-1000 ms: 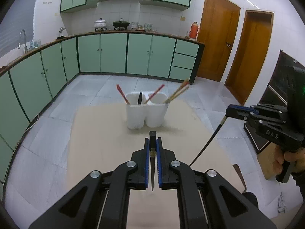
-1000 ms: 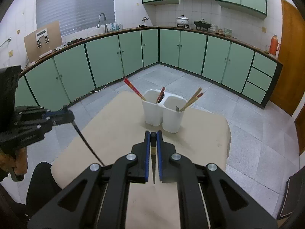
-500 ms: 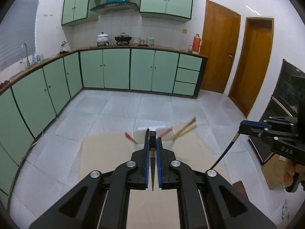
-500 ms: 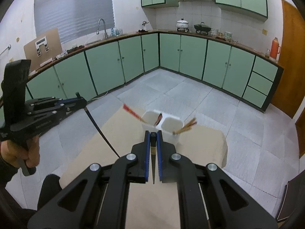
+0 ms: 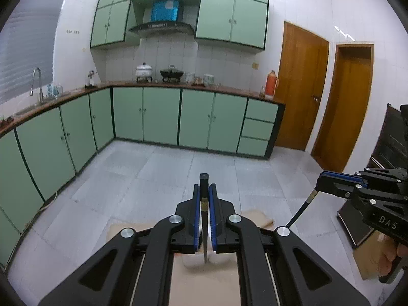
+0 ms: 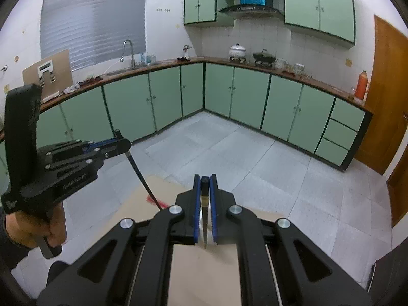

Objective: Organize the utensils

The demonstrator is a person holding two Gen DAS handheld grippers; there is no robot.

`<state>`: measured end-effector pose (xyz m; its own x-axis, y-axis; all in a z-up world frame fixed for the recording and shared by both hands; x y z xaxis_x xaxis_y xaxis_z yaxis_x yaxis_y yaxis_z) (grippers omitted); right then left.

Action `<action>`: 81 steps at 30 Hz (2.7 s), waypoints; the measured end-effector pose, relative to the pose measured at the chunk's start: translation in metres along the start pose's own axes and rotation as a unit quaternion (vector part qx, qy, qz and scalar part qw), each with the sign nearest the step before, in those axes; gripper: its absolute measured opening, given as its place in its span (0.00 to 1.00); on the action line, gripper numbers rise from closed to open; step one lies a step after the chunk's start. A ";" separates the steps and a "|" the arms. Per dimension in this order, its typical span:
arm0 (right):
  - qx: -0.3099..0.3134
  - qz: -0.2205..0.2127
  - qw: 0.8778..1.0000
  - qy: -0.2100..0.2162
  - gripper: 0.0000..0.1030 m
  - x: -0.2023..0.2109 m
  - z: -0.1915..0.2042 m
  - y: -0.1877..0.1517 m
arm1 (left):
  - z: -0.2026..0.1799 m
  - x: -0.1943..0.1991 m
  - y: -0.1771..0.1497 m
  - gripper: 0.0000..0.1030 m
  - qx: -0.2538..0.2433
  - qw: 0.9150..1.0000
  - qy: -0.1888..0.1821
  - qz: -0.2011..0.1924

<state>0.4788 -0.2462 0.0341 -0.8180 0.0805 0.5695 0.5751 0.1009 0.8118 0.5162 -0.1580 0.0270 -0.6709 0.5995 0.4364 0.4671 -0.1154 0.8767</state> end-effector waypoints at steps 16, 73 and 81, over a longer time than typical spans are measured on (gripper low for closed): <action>-0.072 0.040 0.996 -0.019 0.06 -0.138 -0.029 -0.006 | 0.052 -0.105 -0.027 0.06 0.023 0.999 0.013 0.022; -0.128 -0.007 0.981 -0.145 0.95 0.064 0.066 -0.274 | -0.022 0.131 -0.236 0.94 0.018 0.996 0.077 0.045; -0.127 0.001 0.979 -0.156 0.95 0.123 0.090 -0.294 | -0.049 0.197 -0.255 0.94 0.023 0.994 0.108 0.024</action>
<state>0.2099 -0.1771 -0.1461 -0.7520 0.3843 0.5356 0.5230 -0.1469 0.8396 0.2371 -0.0492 -0.1007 -0.7528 0.4088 0.5158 0.5244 -0.1010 0.8455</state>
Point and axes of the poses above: each gripper's, at about its wrist camera, not at the fingertips, and x roughly against the way its jaws point, z to its left, y to its top, the point moved 1 cm from there along -x, roughly the way its jaws point, and after that the axes turned 12 degrees about -y, right-handed, at the moved point
